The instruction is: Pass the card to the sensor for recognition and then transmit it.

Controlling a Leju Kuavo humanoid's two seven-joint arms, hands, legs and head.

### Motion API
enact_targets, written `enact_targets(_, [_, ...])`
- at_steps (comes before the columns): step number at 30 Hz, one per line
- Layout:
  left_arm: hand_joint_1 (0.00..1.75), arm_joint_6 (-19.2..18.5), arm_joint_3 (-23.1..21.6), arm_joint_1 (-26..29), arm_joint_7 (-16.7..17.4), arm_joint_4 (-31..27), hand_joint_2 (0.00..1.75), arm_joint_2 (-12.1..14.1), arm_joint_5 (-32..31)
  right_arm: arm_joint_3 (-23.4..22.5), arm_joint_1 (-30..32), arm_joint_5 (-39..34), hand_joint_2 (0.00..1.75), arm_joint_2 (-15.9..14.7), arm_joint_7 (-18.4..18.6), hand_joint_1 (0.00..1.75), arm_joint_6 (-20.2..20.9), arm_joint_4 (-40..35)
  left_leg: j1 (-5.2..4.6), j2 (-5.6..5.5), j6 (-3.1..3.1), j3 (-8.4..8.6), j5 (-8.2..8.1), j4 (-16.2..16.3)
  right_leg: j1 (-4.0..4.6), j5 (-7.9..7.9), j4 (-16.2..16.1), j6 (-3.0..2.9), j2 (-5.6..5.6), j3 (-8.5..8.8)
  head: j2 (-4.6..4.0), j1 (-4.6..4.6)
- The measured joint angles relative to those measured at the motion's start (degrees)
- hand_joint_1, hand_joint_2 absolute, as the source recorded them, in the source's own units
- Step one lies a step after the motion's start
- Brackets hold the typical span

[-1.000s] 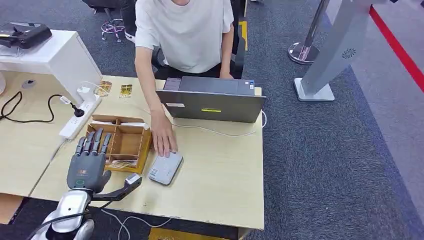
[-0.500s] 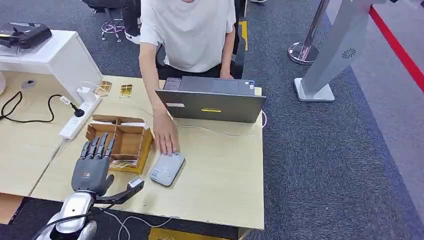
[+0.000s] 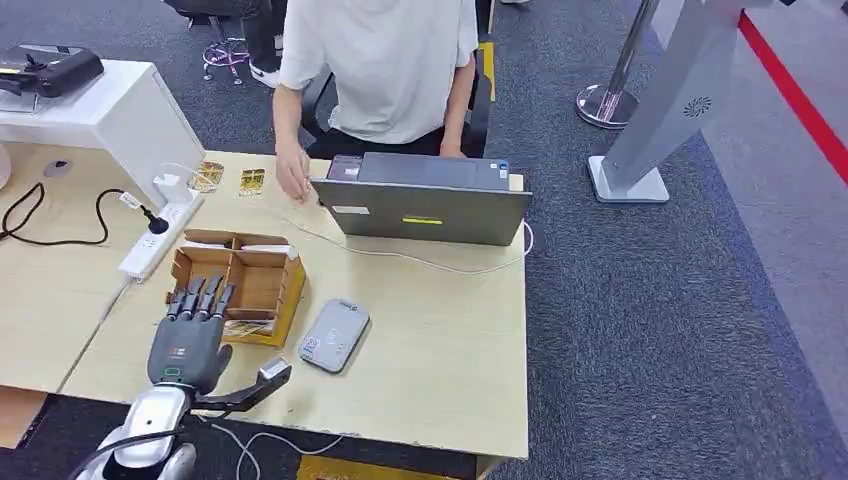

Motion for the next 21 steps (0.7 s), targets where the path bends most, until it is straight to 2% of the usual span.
enact_targets(3, [1.75,0.1,0.0,0.2,-1.2,0.0,1.75,-0.3,-0.1,0.0,0.0,0.0,0.0,0.0,-0.1,0.0,0.0,0.0,0.0,0.0,0.0,-0.01,0.0,0.0,0.0,0.0,0.0,0.0,0.0,0.0,0.0,0.02])
enact_targets(21, [1.75,1.2,0.2,0.6,-2.2,0.5,1.75,-0.8,-0.2,0.2,0.0,0.0,0.0,0.0,-0.4,0.0,0.3,0.0,0.0,0.0,0.0,-0.01,0.0,0.0,0.0,0.0,0.0,0.0,0.0,0.0,0.0,0.0])
